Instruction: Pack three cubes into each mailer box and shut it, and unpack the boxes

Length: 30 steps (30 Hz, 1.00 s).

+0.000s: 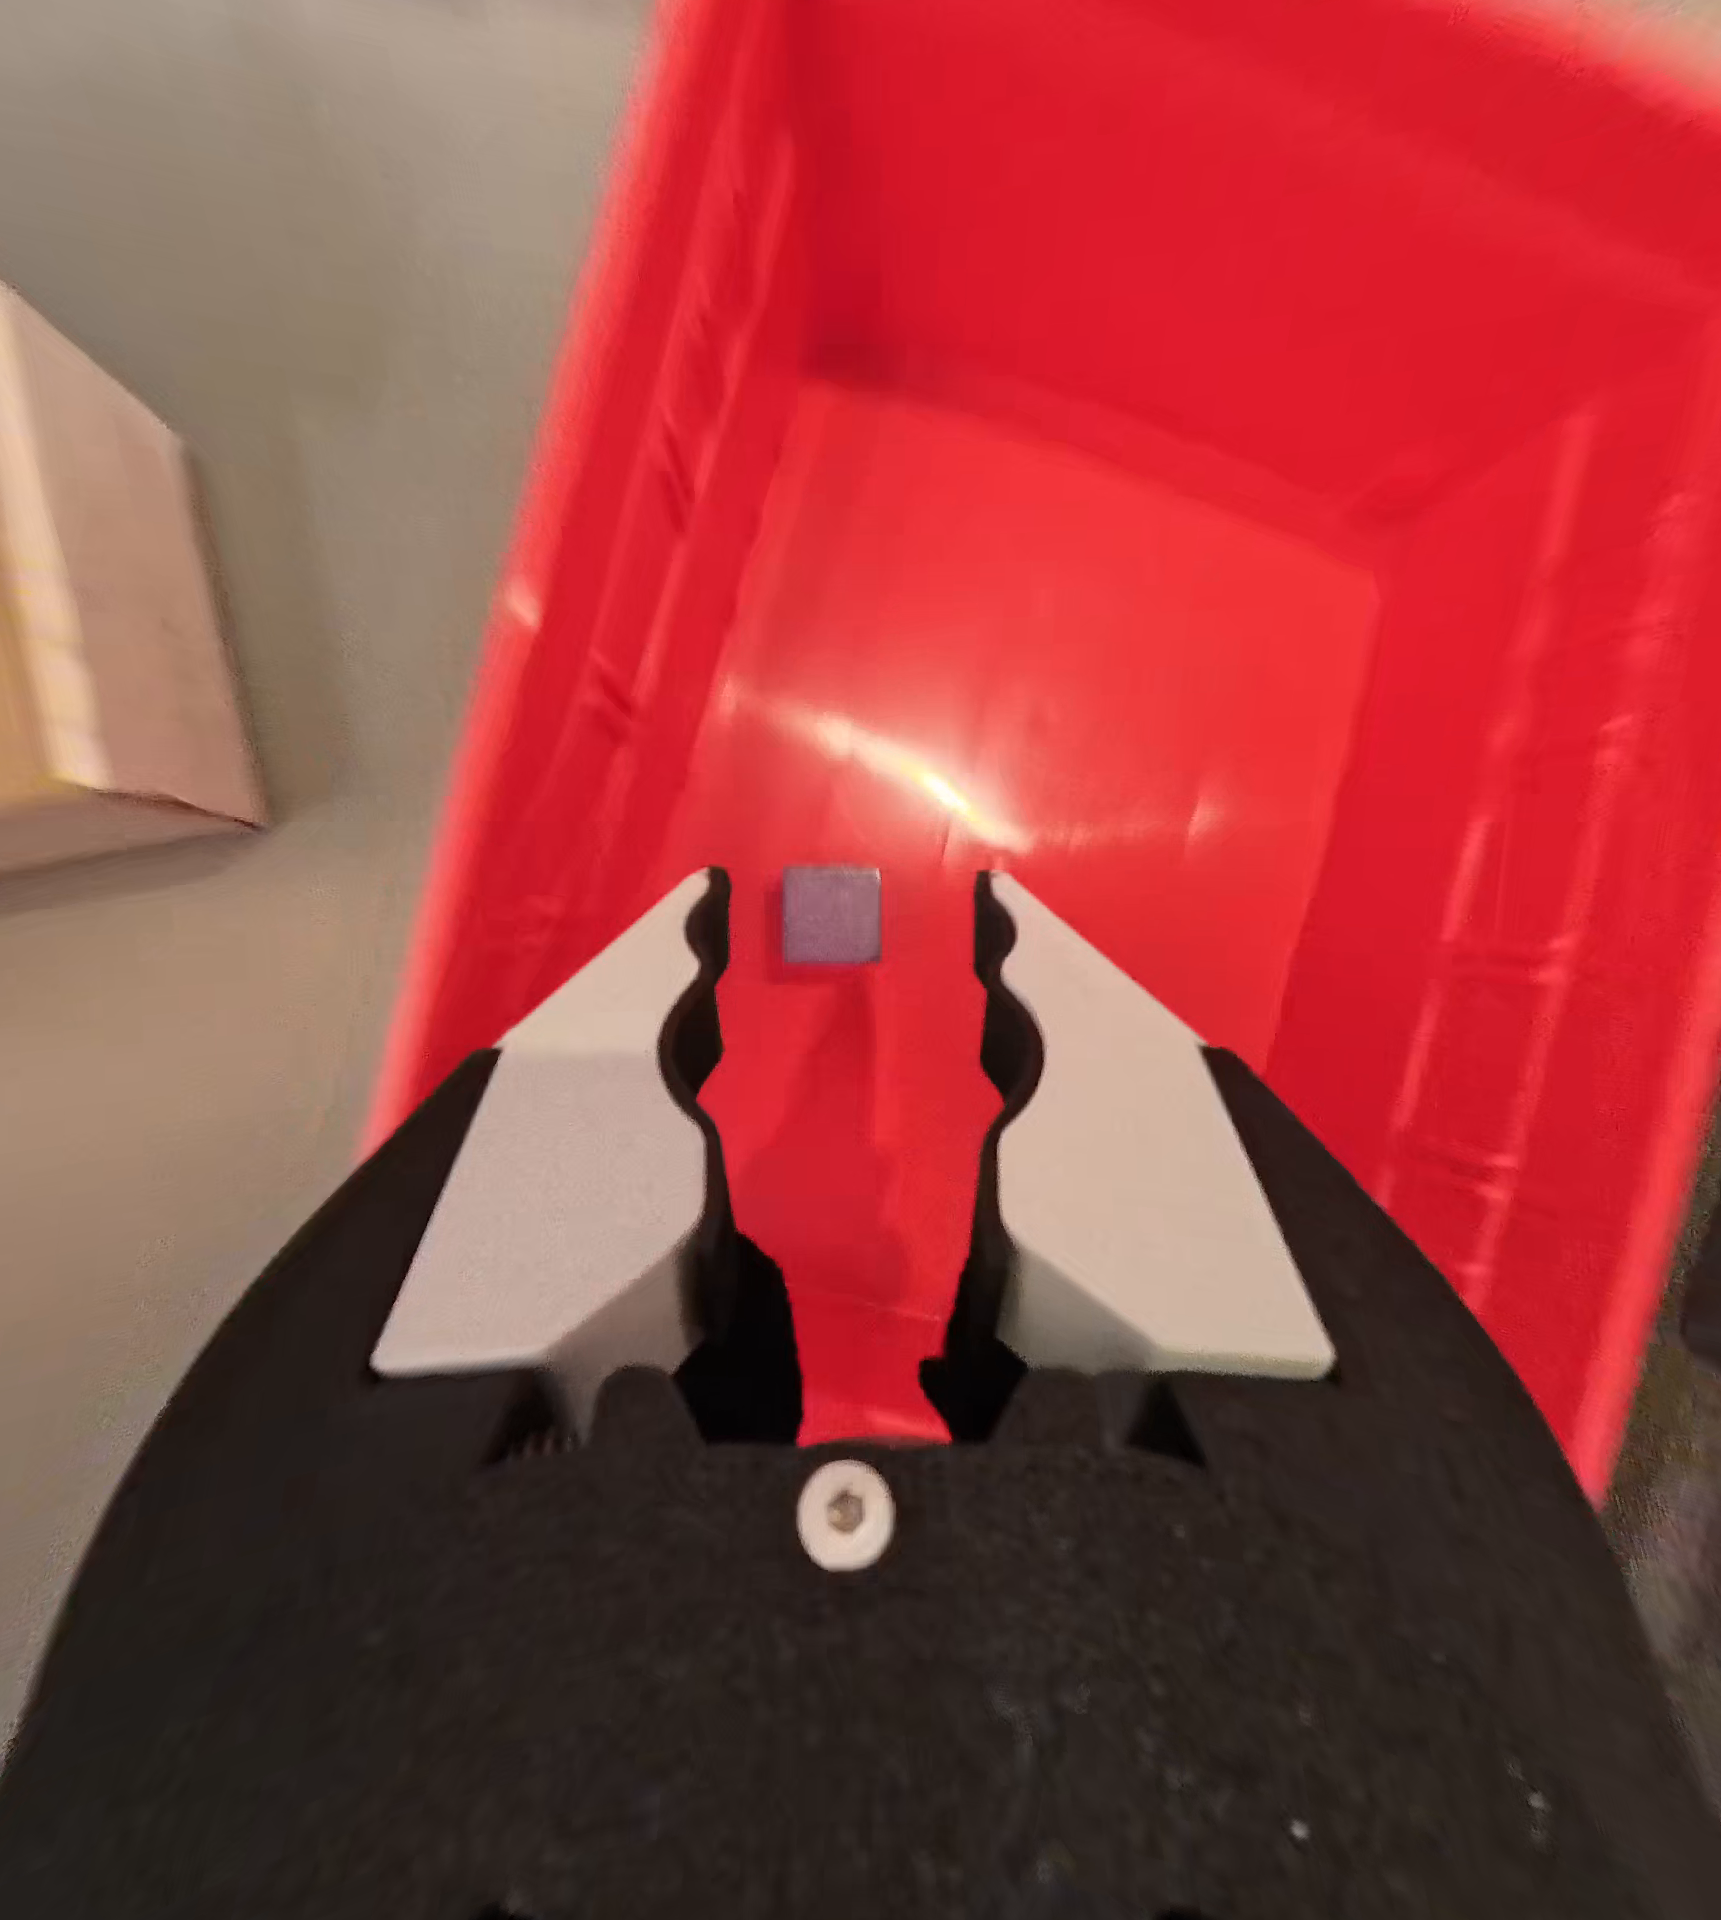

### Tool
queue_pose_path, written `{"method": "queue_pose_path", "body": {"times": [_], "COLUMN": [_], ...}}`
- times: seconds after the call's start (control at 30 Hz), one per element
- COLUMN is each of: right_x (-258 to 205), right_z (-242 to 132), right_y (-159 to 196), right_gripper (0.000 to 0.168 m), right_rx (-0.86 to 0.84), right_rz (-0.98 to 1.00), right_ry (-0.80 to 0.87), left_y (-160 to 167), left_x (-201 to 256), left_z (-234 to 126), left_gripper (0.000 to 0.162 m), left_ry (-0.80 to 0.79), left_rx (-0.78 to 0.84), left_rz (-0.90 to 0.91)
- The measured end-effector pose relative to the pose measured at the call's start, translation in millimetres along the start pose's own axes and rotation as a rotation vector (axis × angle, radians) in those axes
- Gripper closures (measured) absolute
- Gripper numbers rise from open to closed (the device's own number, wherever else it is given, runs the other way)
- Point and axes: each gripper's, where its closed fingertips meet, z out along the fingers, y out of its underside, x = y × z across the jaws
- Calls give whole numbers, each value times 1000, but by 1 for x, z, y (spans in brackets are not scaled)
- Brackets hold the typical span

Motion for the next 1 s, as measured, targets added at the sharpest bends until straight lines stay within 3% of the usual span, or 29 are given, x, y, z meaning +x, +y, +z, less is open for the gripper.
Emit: {"method": "queue_pose_path", "body": {"times": [0.1,0.17,0.3,0.43,0.53,0.63,0.73,0.87,1.0], "right_x": [-43,-90,-183,-221,-216,-209,-212,-200,-189], "right_z": [-61,-81,-44,0,23,35,42,58,71], "right_y": [-62,-86,-75,-47,-32,-33,-24,-17,-7], "right_gripper": [124,125,123,121,124,130,135,130,144], "right_rx": [261,363,242,47,-100,-139,-198,-304,-415], "right_rz": [-54,-86,-271,-706,-1018,-1234,-1362,-1516,-1558], "right_ry": [-73,-158,-289,-296,-257,-241,-335,-319,-319], "left_y": [0,0,0,1,2,2,2,2,2], "left_x": [0,0,0,0,0,1,1,1,1], "left_z": [0,0,0,-1,-3,-3,-3,-3,-3], "left_gripper": [44,44,44,44,45,45,44,44,44], "left_ry": [-1,-1,4,43,59,64,69,68,64], "left_rx": [0,0,0,7,9,8,8,12,12], "left_rz": [1,1,6,23,35,45,46,47,46]}}
